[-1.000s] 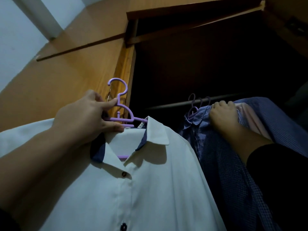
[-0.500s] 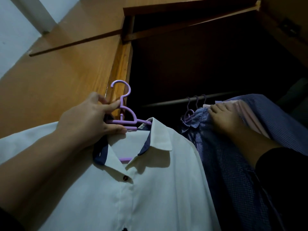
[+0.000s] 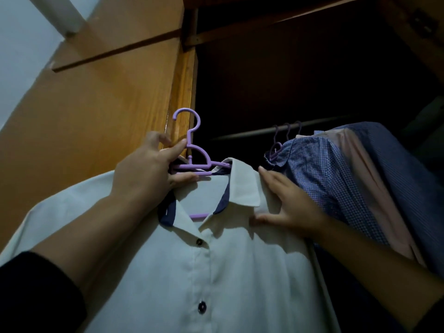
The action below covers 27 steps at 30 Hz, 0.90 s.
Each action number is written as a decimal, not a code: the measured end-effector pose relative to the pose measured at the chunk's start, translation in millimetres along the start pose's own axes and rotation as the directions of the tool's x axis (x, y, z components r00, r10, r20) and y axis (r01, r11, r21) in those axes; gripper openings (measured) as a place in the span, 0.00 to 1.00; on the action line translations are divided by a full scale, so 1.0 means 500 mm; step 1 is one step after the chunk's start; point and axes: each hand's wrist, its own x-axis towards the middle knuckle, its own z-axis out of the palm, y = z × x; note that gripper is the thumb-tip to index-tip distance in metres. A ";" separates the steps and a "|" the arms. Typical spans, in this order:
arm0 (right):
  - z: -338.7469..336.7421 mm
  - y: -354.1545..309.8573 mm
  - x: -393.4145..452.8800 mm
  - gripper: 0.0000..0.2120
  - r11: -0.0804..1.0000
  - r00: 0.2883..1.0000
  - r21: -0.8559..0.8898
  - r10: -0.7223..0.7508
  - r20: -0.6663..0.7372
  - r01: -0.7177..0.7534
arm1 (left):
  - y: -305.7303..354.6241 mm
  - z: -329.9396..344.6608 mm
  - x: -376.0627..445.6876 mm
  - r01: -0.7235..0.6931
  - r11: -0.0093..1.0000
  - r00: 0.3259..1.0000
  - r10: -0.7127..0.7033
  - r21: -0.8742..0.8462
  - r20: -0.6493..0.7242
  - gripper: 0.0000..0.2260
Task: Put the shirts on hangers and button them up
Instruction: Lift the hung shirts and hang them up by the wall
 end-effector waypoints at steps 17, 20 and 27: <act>-0.094 0.131 -0.100 0.45 0.936 0.979 -0.334 0.040 -0.201 -0.107 | -0.004 0.000 -0.003 0.071 0.995 0.994 -0.076 0.066 0.081 0.40; -0.122 0.156 -0.104 0.48 0.927 0.965 -0.318 0.128 -0.228 -0.198 | -0.015 0.005 -0.008 0.057 0.995 0.994 -0.064 0.083 0.090 0.39; -0.162 0.205 -0.098 0.47 0.860 0.901 -0.293 0.349 -0.257 -0.417 | -0.029 0.013 -0.021 0.043 0.995 0.982 -0.058 0.089 0.178 0.39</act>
